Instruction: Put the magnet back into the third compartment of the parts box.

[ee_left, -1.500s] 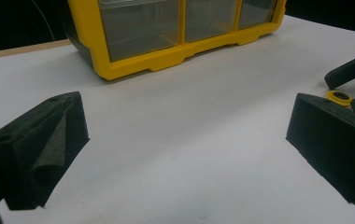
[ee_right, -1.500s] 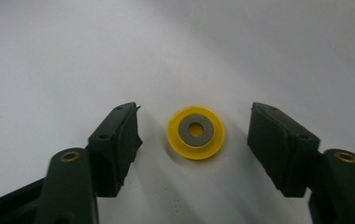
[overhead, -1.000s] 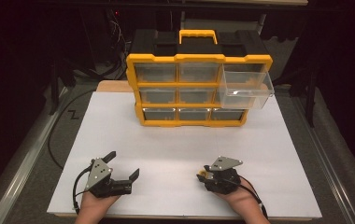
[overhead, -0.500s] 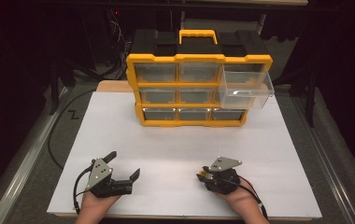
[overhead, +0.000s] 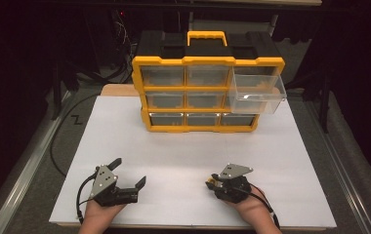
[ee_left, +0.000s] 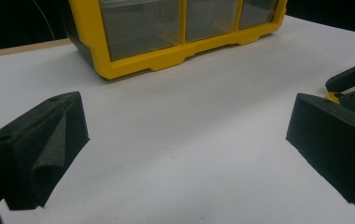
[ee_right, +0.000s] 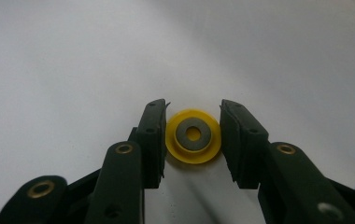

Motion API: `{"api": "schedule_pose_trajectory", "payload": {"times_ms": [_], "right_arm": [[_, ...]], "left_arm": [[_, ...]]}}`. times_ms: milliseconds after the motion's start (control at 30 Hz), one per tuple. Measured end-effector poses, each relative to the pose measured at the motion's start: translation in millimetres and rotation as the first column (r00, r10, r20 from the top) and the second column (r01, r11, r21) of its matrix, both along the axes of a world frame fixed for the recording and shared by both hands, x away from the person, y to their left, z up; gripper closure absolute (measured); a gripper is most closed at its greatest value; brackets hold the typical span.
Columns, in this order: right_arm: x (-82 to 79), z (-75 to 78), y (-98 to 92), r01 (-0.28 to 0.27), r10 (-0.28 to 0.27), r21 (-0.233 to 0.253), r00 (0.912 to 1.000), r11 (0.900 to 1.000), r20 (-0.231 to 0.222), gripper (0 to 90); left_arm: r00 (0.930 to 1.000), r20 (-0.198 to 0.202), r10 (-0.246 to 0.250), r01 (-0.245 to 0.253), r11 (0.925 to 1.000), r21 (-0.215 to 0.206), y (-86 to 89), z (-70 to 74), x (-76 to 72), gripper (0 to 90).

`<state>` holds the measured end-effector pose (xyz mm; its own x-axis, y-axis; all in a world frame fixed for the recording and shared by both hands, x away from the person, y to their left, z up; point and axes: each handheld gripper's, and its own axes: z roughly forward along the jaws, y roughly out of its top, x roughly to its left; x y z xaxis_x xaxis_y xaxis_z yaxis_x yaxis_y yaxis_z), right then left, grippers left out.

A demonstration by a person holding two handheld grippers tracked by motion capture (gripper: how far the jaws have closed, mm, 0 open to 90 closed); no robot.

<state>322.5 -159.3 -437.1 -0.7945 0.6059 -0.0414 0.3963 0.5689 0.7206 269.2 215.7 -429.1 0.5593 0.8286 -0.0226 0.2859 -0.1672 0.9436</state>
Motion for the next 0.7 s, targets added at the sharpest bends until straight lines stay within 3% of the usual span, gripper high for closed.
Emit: {"api": "schedule_pose_trajectory", "payload": {"times_ms": [433, 700], "right_arm": [[-1.4, 1.2, -0.3, -0.011, 0.011, -0.005, 0.9999, 1.0, 0.011, 64.9], [-1.9, 6.4, -5.6, 0.007, -0.007, 0.019, 0.9998, 1.0, 0.019, 64.9]], "left_arm": [[1.0, 0.002, 0.0, 0.0, 1.0, 0.0, 0.2, 0.3, -0.2, 0.1], [1.0, 0.002, -0.001, 0.001, 1.0, 0.001, 0.2, 0.3, 0.2, 0.1]]}}
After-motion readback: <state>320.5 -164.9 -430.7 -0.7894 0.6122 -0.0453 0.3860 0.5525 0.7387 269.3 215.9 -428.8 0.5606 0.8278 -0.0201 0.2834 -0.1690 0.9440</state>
